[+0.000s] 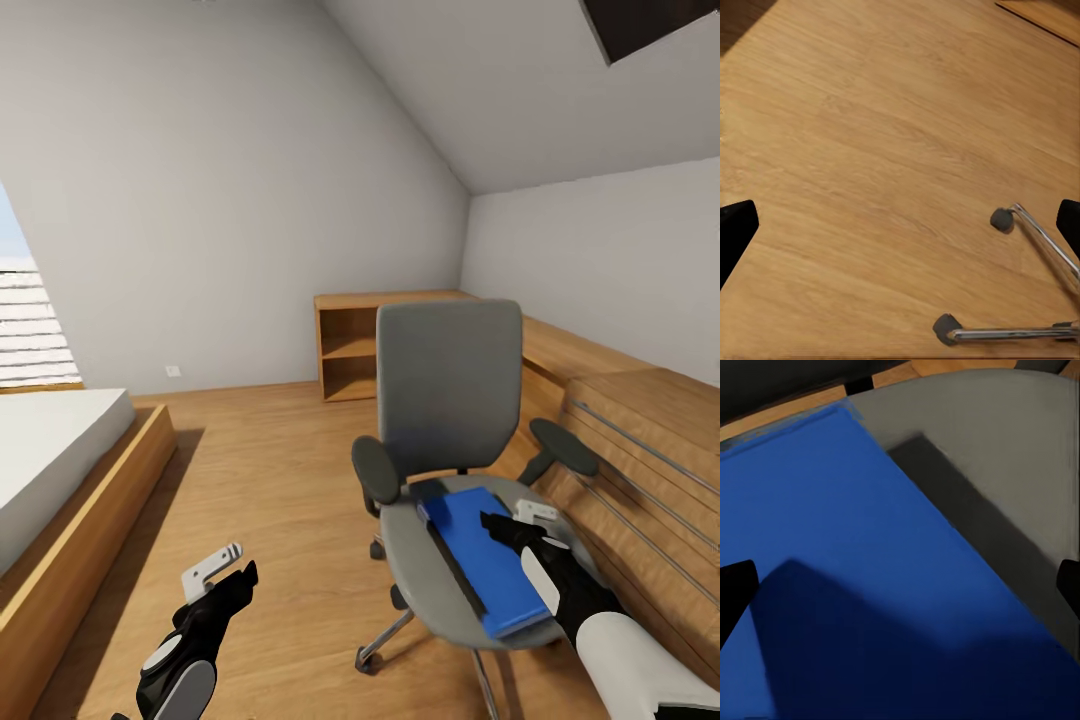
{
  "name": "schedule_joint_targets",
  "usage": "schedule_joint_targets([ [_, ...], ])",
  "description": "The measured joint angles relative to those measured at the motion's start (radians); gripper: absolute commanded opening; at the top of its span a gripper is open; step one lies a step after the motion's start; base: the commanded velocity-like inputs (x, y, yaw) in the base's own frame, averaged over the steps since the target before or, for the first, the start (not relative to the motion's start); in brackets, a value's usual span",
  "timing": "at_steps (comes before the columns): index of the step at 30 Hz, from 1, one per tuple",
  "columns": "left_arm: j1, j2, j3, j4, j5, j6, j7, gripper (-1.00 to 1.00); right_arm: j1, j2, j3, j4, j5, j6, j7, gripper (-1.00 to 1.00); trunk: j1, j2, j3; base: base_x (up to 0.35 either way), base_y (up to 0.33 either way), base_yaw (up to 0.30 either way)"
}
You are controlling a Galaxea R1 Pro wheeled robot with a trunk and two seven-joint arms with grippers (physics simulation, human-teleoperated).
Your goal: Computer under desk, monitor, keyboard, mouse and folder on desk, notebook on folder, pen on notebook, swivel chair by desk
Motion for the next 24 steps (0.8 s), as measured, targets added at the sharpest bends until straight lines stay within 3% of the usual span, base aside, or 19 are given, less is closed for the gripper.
schedule_joint_targets([
  [8,0.0,0.0,0.0,0.0,0.0,0.0,0.0,1.0,0.0,0.0,0.0,0.0,0.001,0.0,0.0,1.0,0.0,0.0,0.0,-0.179,0.0,0.0],
  [24,0.0,0.0,0.0,0.0,0.0,0.0,0.0,1.0,0.0,0.0,0.0,0.001,0.001,0.0,0.0,1.0,0.0,0.0,0.0,-0.016,0.0,0.0],
])
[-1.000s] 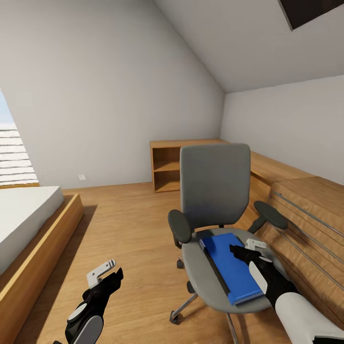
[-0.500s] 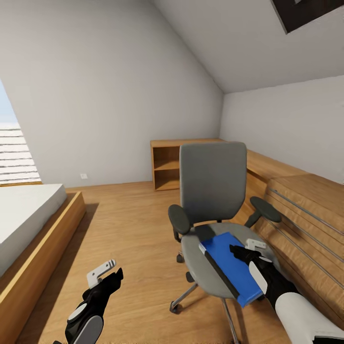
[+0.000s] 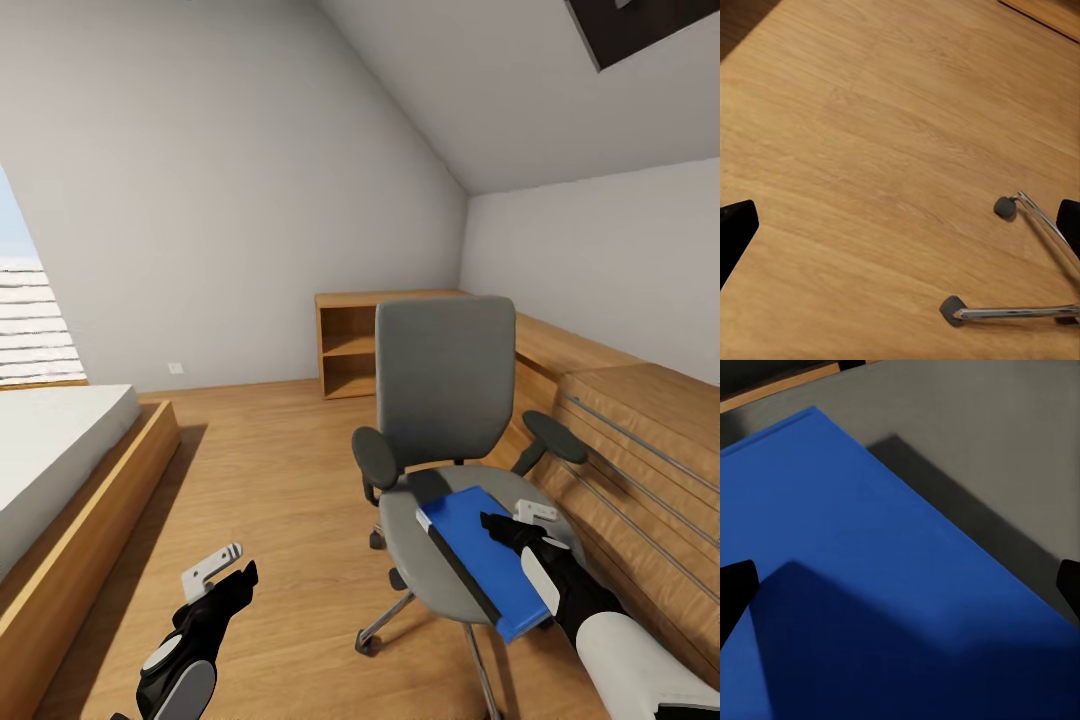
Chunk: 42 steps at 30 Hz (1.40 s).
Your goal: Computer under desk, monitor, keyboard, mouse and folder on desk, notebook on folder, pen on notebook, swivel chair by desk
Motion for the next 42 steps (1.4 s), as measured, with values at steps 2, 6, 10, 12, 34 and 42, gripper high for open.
schedule_joint_targets([
  [2,0.0,0.0,0.0,0.0,0.0,0.0,0.0,1.0,0.0,0.0,0.0,0.0,0.0,-0.001,0.0,1.0,0.0,0.0,0.0,-0.119,0.0,0.0],
  [6,0.0,0.0,0.0,0.0,0.0,0.0,0.0,1.0,0.0,0.0,0.0,0.001,0.0,-0.001,0.0,1.0,0.0,0.0,0.0,-0.222,0.0,0.0],
  [10,0.0,0.0,0.0,0.0,0.0,0.0,0.0,1.0,0.0,0.0,0.0,0.001,0.0,-0.001,0.0,1.0,0.0,0.0,0.0,-0.122,0.0,0.0],
  [12,0.0,0.0,0.0,0.0,0.0,0.0,0.0,1.0,0.0,0.0,0.0,0.001,0.0,-0.001,0.0,1.0,0.0,0.0,0.0,-0.045,0.0,0.0],
  [34,0.0,0.0,0.0,0.0,0.001,0.0,0.0,1.0,0.0,0.0,0.0,0.001,0.001,-0.001,0.001,1.0,0.0,0.0,0.0,-0.005,0.0,0.0],
  [42,0.0,0.0,0.0,0.0,0.001,0.0,0.0,1.0,0.0,0.0,0.0,0.026,0.0,-0.001,0.001,1.0,-0.019,0.035,0.016,0.0,0.0,0.0],
])
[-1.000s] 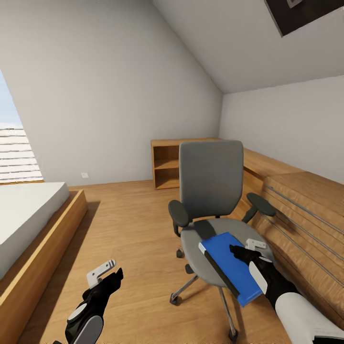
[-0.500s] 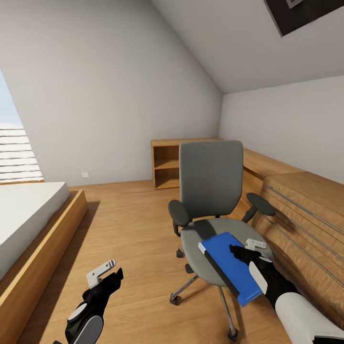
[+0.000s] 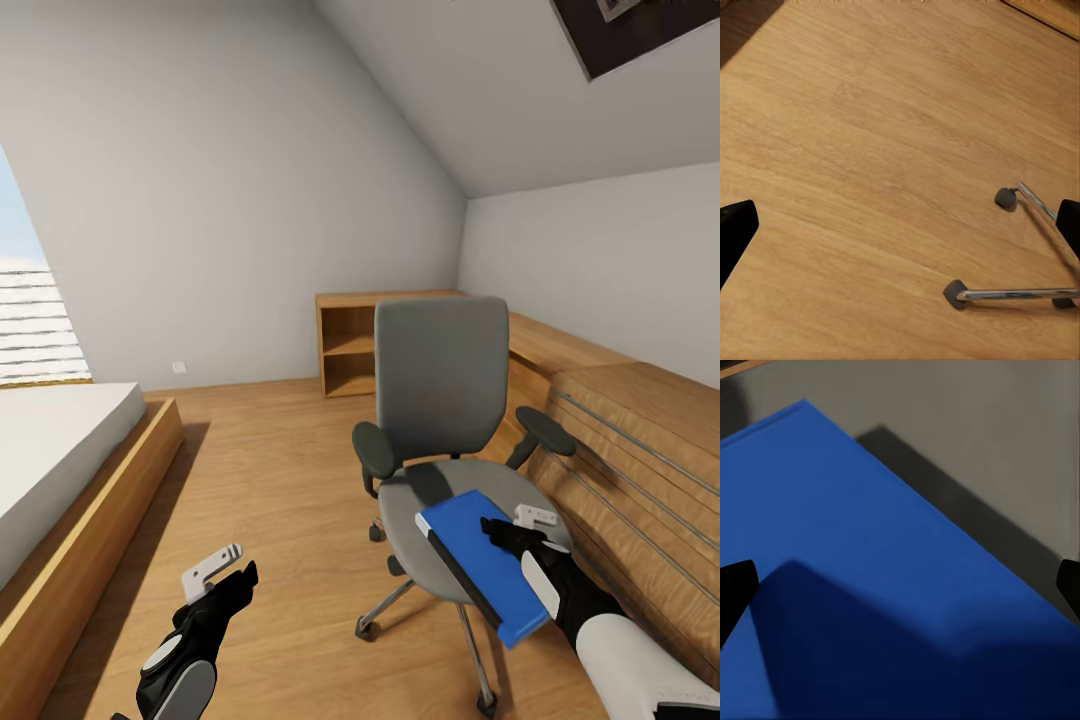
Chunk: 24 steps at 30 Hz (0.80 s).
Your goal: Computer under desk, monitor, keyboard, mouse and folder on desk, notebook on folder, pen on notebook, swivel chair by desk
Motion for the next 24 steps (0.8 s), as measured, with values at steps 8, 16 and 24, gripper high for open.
schedule_joint_targets([
  [8,0.0,0.0,0.0,0.0,0.0,0.0,0.0,1.0,0.001,0.0,0.0,0.011,-0.001,0.0,0.0,1.0,-0.031,0.056,0.025,0.0,0.0,0.0],
  [16,0.0,0.0,0.0,0.001,0.0,0.0,0.0,1.0,0.001,0.0,0.0,0.01,-0.001,0.0,0.0,1.0,-0.061,0.112,0.05,0.0,0.0,0.0],
  [24,0.0,0.0,0.0,0.001,0.0,0.0,0.0,1.0,0.001,0.0,0.0,0.009,-0.001,-0.001,-0.002,1.0,-0.092,0.168,0.075,0.0,0.0,0.0],
])
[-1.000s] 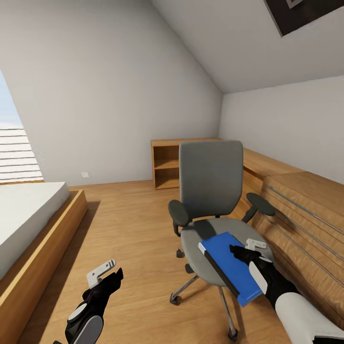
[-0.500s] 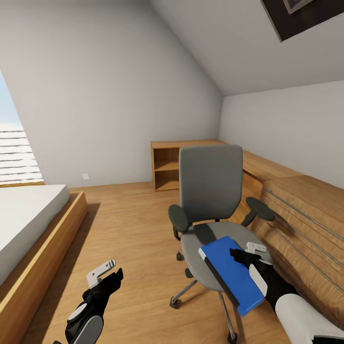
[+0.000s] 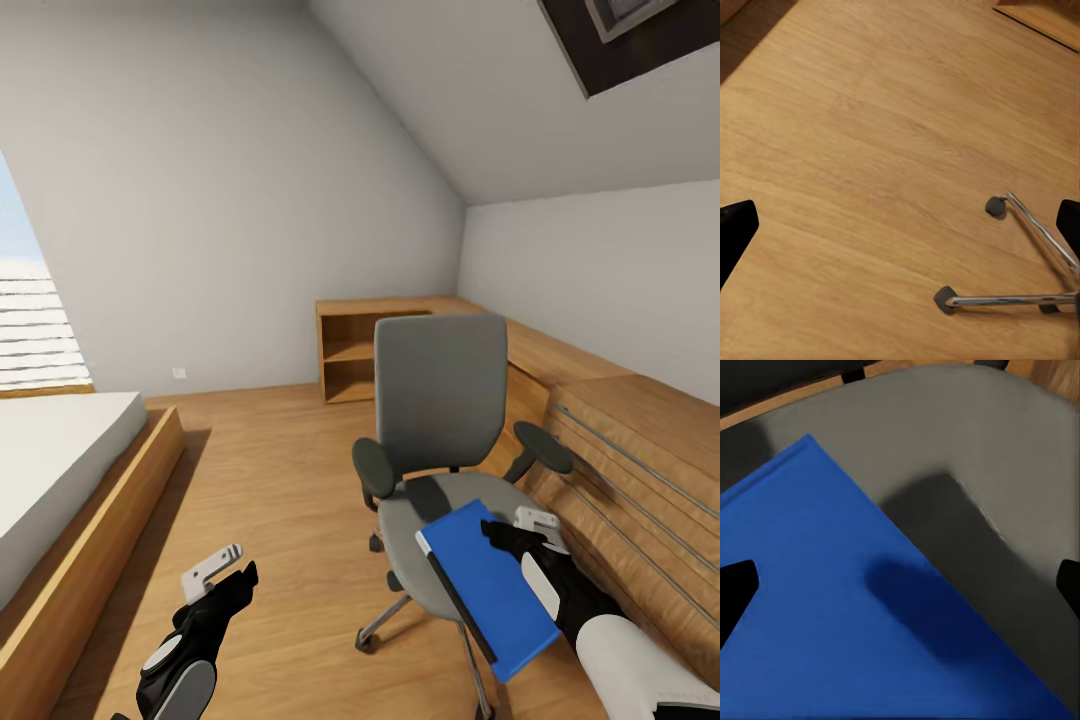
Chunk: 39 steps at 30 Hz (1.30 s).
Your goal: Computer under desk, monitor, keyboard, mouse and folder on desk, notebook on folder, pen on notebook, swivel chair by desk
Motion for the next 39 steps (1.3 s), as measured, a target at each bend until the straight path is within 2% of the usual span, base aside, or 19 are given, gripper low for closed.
schedule_joint_targets([
  [6,0.0,0.0,0.0,0.0,0.0,0.0,0.0,1.0,0.0,-0.001,-0.001,-0.012,0.0,0.0,0.001,1.0,-0.023,0.042,0.019,0.0,0.0,0.0],
  [13,0.0,0.0,0.0,0.0,0.0,0.0,0.0,1.0,0.0,-0.002,-0.003,-0.075,-0.005,0.013,0.002,1.0,-0.05,0.091,0.041,0.0,0.0,0.0],
  [18,0.0,0.0,0.0,0.0,0.0,0.001,0.0,1.0,0.0,-0.004,-0.005,-0.108,-0.008,0.054,0.003,1.0,-0.069,0.126,0.056,0.0,0.0,0.0],
  [24,0.0,0.0,0.0,0.0,-0.001,0.001,0.0,1.0,0.002,-0.006,-0.01,-0.207,-0.015,0.176,0.004,1.0,-0.092,0.168,0.075,0.0,0.0,0.0],
  [26,0.0,0.001,0.001,0.0,-0.002,0.001,0.0,1.0,0.006,-0.007,-0.018,-0.303,-0.052,0.268,0.004,1.0,-0.1,0.182,0.082,0.0,0.0,0.0],
  [28,0.0,0.001,0.002,0.0,-0.003,0.001,0.0,1.0,0.041,-0.007,-0.029,-0.466,-0.129,0.449,0.003,1.0,-0.107,0.196,0.088,0.0,0.0,0.0],
  [29,0.0,0.001,0.002,0.0,-0.003,0.001,0.0,1.0,0.053,-0.008,-0.03,-0.499,-0.139,0.487,0.003,1.0,-0.111,0.203,0.091,0.0,0.0,0.0],
  [32,0.0,0.001,0.002,0.0,-0.003,0.001,0.0,1.0,0.064,-0.008,-0.032,-0.536,-0.15,0.529,0.003,1.0,-0.123,0.224,0.1,0.0,0.0,0.0],
  [39,0.0,0.0,0.002,0.0,-0.002,0.001,0.0,1.0,0.072,-0.008,-0.032,-0.562,-0.158,0.556,0.003,1.0,-0.15,0.273,0.122,0.0,0.0,0.0],
])
